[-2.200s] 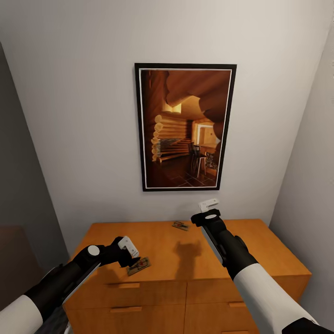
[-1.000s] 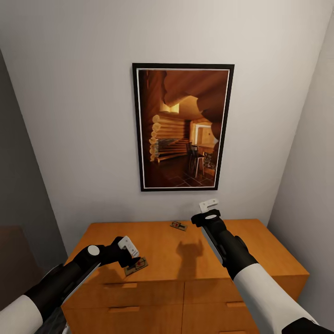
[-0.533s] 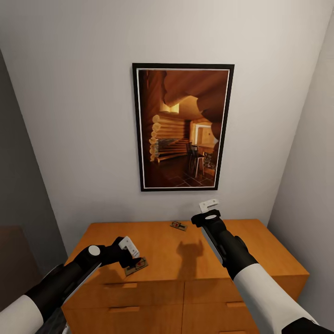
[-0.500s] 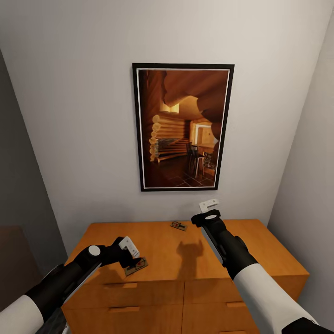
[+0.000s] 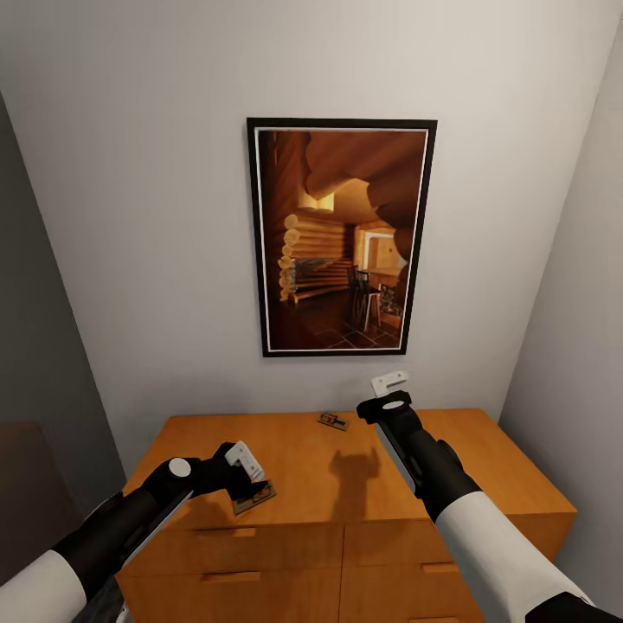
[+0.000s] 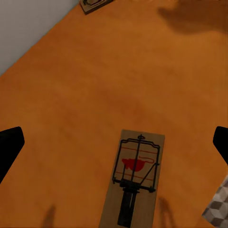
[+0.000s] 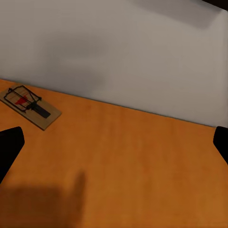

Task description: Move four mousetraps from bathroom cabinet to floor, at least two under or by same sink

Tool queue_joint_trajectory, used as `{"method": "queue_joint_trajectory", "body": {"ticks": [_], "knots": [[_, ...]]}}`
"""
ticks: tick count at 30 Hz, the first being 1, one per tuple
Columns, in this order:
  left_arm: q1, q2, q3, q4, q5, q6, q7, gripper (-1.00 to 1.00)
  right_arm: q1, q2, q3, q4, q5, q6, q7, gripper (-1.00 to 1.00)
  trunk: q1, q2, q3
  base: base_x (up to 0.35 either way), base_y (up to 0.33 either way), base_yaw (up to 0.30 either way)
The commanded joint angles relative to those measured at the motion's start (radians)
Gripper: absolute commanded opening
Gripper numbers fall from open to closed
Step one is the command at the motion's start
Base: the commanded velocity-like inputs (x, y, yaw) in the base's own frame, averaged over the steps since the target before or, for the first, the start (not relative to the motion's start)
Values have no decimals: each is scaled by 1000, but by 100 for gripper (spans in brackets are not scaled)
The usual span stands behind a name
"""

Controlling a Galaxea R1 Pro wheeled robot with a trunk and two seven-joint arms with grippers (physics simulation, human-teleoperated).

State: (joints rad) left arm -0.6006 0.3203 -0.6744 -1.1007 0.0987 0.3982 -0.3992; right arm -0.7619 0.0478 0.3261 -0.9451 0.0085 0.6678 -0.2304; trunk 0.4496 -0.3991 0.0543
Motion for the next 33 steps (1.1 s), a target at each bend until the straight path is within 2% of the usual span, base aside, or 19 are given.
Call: {"method": "queue_joint_trajectory", "body": {"ticks": [1, 3, 17, 22, 33], "knots": [[-1, 1, -2, -1, 10, 8, 2, 100, 0, 0, 2, -1, 0, 6, -4, 100, 0, -1, -1, 0, 0, 0], [10, -11, -4, 10, 6, 12, 2, 100, 1, 11, 13, 11, -7, -6, -3, 100, 0, -1, -1, 0, 0, 0], [26, -89, -4, 72, 4, 11, 5, 100, 1, 86, 10, 60, -12, -34, -3, 100, 0, -1, -1, 0, 0, 0], [28, -94, -4, 92, 3, 10, 6, 100, 1, 89, 10, 64, -13, -41, -3, 100, 0, -1, -1, 0, 0, 0], [28, -85, 1, 96, 3, 9, 7, 100, 1, 90, 10, 65, -13, -43, -3, 100, 0, -1, -1, 0, 0, 0]]}}
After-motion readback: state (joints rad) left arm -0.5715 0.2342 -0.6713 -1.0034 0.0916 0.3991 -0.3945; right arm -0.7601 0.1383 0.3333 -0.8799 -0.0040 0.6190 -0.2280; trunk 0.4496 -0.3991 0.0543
